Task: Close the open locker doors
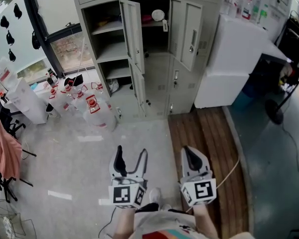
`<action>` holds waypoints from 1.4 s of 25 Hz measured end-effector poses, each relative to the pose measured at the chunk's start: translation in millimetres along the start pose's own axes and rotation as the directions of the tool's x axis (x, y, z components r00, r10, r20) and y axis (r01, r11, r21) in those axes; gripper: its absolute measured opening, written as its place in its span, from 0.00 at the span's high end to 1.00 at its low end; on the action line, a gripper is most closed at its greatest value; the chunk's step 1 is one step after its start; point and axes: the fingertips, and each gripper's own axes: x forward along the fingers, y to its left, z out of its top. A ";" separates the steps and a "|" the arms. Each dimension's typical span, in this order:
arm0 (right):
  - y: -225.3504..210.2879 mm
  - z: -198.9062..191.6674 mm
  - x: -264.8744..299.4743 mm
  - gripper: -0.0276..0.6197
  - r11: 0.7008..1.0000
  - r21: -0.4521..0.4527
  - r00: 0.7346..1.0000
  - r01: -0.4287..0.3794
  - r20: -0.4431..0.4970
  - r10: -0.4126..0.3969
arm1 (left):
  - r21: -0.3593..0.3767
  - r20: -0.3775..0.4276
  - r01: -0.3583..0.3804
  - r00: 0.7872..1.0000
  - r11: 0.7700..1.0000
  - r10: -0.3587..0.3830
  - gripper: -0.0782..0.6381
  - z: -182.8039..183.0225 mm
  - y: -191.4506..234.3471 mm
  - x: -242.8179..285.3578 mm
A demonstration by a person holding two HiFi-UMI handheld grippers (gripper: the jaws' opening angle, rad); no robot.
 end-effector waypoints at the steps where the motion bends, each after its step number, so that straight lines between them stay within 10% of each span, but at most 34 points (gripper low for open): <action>1: 2.7 1.7 4.5 0.95 1.000 -0.007 1.000 0.001 0.001 -0.001 | -0.003 0.003 -0.003 1.000 1.000 0.003 0.42 0.9 5.9 1.9; 9: 31.0 9.4 29.4 0.95 0.996 -0.084 1.000 0.000 0.003 0.001 | -0.093 0.062 -0.007 0.998 0.996 0.013 0.42 9.8 49.5 9.5; 35: -3.9 -11.0 167.4 0.95 0.990 -0.034 0.991 -0.134 -0.021 0.133 | 0.015 0.036 -0.130 0.991 0.991 0.129 0.42 5.3 88.9 124.2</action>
